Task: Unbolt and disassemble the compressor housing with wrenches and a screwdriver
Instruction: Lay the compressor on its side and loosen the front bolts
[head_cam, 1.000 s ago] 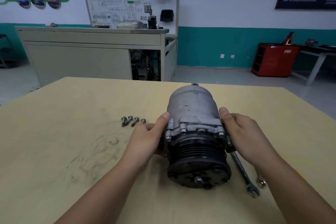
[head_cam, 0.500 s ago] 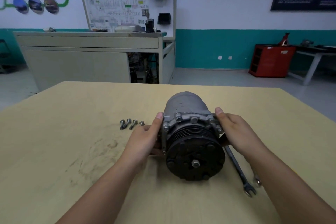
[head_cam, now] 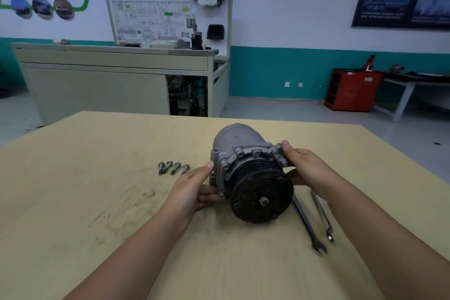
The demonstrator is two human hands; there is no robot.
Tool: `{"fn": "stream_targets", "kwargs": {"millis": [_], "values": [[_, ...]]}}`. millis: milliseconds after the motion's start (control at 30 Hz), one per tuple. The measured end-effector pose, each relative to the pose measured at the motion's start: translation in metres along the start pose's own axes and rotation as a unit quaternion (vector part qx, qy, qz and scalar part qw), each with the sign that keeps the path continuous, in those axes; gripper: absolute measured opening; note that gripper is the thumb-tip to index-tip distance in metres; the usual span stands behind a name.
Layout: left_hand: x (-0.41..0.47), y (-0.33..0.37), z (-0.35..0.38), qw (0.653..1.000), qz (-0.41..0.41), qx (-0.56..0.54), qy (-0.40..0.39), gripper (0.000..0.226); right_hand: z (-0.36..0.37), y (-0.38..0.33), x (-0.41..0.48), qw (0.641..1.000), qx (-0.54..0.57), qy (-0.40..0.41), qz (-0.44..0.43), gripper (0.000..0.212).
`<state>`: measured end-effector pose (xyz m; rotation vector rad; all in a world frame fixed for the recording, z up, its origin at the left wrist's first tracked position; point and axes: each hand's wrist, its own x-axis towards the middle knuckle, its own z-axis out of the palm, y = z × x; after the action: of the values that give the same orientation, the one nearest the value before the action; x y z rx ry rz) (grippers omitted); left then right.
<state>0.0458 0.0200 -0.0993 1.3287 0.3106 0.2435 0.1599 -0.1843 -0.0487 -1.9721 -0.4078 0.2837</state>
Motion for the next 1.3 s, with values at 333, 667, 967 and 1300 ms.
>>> {"fn": "stream_targets", "kwargs": {"millis": [333, 667, 967, 1300], "values": [[0.003, -0.001, 0.002, 0.997, 0.055, 0.054, -0.003, 0.029, -0.02, 0.019, -0.034, 0.885, -0.459, 0.054, 0.055, 0.02], [0.004, -0.004, 0.0, 0.988, 0.104, 0.112, -0.007, 0.03, -0.012, 0.038, -0.037, 0.827, -0.549, 0.074, 0.09, 0.007], [0.01, -0.006, -0.006, 0.964, 0.144, 0.219, 0.041, 0.022, -0.044, -0.007, -0.054, 0.986, -0.14, 0.082, -0.02, 0.014], [0.009, -0.007, -0.006, 0.919, 0.173, 0.346, 0.076, 0.018, -0.037, -0.056, -0.073, 0.99, -0.058, -0.063, -0.114, 0.015]]}}
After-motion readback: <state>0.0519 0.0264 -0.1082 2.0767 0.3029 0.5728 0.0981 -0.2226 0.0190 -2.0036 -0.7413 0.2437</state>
